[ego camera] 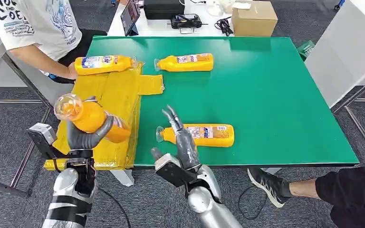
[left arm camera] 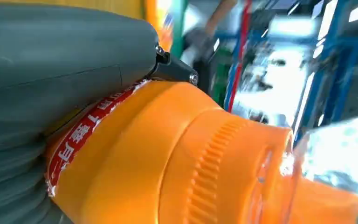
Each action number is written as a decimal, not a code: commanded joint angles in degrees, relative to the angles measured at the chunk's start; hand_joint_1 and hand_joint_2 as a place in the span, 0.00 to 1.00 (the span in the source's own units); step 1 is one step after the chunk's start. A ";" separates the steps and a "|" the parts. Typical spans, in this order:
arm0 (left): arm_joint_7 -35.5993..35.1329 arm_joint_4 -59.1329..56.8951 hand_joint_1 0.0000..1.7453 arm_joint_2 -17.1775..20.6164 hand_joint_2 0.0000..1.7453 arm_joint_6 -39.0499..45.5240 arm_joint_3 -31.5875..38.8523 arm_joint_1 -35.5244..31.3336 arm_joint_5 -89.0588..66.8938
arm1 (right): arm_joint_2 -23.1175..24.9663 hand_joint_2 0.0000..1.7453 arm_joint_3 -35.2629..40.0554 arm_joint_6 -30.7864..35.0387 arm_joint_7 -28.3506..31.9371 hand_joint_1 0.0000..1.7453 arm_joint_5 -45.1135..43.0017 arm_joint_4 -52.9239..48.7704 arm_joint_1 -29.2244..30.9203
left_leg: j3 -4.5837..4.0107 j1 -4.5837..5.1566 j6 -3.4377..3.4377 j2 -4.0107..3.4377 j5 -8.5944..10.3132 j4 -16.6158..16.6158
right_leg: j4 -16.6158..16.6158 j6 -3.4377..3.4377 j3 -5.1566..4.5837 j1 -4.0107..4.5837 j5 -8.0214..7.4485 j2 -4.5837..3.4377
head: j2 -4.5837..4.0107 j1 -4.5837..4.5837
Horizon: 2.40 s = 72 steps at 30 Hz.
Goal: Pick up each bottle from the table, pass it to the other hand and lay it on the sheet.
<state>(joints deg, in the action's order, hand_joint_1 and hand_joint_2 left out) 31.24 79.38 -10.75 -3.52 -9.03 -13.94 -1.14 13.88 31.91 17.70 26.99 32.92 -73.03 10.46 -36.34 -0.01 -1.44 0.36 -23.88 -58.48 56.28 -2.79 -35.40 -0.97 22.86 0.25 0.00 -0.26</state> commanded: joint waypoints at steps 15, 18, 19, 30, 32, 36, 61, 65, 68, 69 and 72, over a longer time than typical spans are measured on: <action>-2.89 -32.24 1.00 11.13 1.00 39.37 -13.06 -21.98 -73.83 | -1.94 0.00 5.16 -1.64 3.35 0.00 -6.73 -12.02 3.85 | 0.36 -0.06 0.11 0.12 -0.02 0.06 | -0.02 0.16 0.39 0.06 0.06 0.08 | 0.00 0.02; -3.19 -39.95 1.00 12.69 1.00 37.38 -15.66 -25.24 -76.69 | -2.31 0.00 6.20 -2.34 3.38 0.00 -7.31 -12.39 3.51 | 0.36 -0.06 0.10 0.07 -0.02 0.06 | -0.02 0.13 0.38 0.06 0.05 0.06 | 0.00 0.00; -3.23 -43.00 1.00 13.68 1.00 33.62 -17.29 -26.73 -77.15 | -2.65 0.00 6.63 -2.68 3.40 0.00 -7.31 -12.39 3.32 | 0.32 -0.06 0.08 0.09 0.01 0.07 | -0.02 0.11 0.35 0.05 0.05 0.06 | 0.00 0.00; -0.02 -50.94 1.00 16.80 1.00 21.31 -18.32 -29.39 -70.59 | -3.12 0.00 6.96 -4.53 4.79 0.00 -7.46 -10.09 2.07 | 0.40 -0.14 0.13 -0.17 -0.09 0.03 | 0.02 0.13 0.38 0.12 0.08 -0.12 | 0.00 0.02; 0.35 -53.14 1.00 17.32 1.00 16.09 -18.63 -31.68 -68.90 | -3.11 0.00 7.16 -4.93 4.84 0.00 -7.31 -9.77 2.15 | 0.15 -0.12 0.09 -0.10 0.01 0.01 | 0.01 0.08 0.14 0.10 0.00 -0.06 | 0.00 0.00; 1.01 -55.11 1.00 18.51 1.00 9.30 -18.47 -34.83 -65.25 | -3.21 0.00 7.54 -5.39 4.80 0.00 -7.17 -8.65 2.40 | 0.26 -0.17 0.12 -0.11 -0.05 -0.04 | 0.04 0.13 0.27 0.15 0.04 -0.10 | 0.00 -0.02; -1.55 -58.49 1.00 19.77 1.00 5.71 -27.76 -36.18 -69.12 | -3.19 0.00 8.75 -8.02 4.49 0.00 -7.86 -3.67 3.92 | 0.29 -0.14 0.12 -0.14 -0.06 0.02 | 0.03 0.12 0.30 0.13 0.05 -0.13 | 0.00 0.00; -1.28 -58.74 1.00 19.39 1.00 5.37 -28.28 -35.09 -67.89 | -3.02 0.00 8.90 -8.47 4.46 0.00 -7.89 -2.82 4.03 | 0.44 -0.16 0.13 -0.15 -0.12 0.04 | 0.00 0.14 0.45 0.15 0.09 -0.14 | 0.00 -0.02; -1.30 -58.69 1.00 19.19 1.00 5.58 -28.20 -34.54 -67.52 | -2.96 0.00 8.93 -8.48 4.46 0.00 -7.89 -2.76 4.05 | 0.18 -0.10 0.08 -0.11 0.00 0.05 | 0.02 0.07 0.19 0.08 0.00 -0.11 | 0.00 0.00; -1.30 -58.69 1.00 19.19 1.00 5.58 -28.20 -34.54 -67.52 | -2.96 0.00 8.93 -8.48 4.46 0.00 -7.89 -2.76 4.05 | 0.33 -0.13 0.10 -0.14 -0.07 0.03 | 0.02 0.11 0.34 0.12 0.05 -0.13 | 0.00 -0.02; -1.30 -58.69 1.00 19.24 1.00 5.53 -28.20 -34.64 -67.52 | -2.96 0.00 8.92 -8.48 4.46 0.00 -7.89 -2.78 4.07 | 0.18 -0.12 0.09 -0.08 0.00 0.03 | 0.02 0.08 0.20 0.10 0.01 -0.08 | 0.00 0.00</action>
<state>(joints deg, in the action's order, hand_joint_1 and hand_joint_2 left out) 29.83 23.76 8.50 2.47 -33.84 -46.69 -68.81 12.63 39.10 9.64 31.65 25.18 -79.34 11.84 -36.37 -0.10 -1.39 0.33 -23.82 -58.47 56.35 -2.78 -35.40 -0.90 22.83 0.22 0.00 -0.26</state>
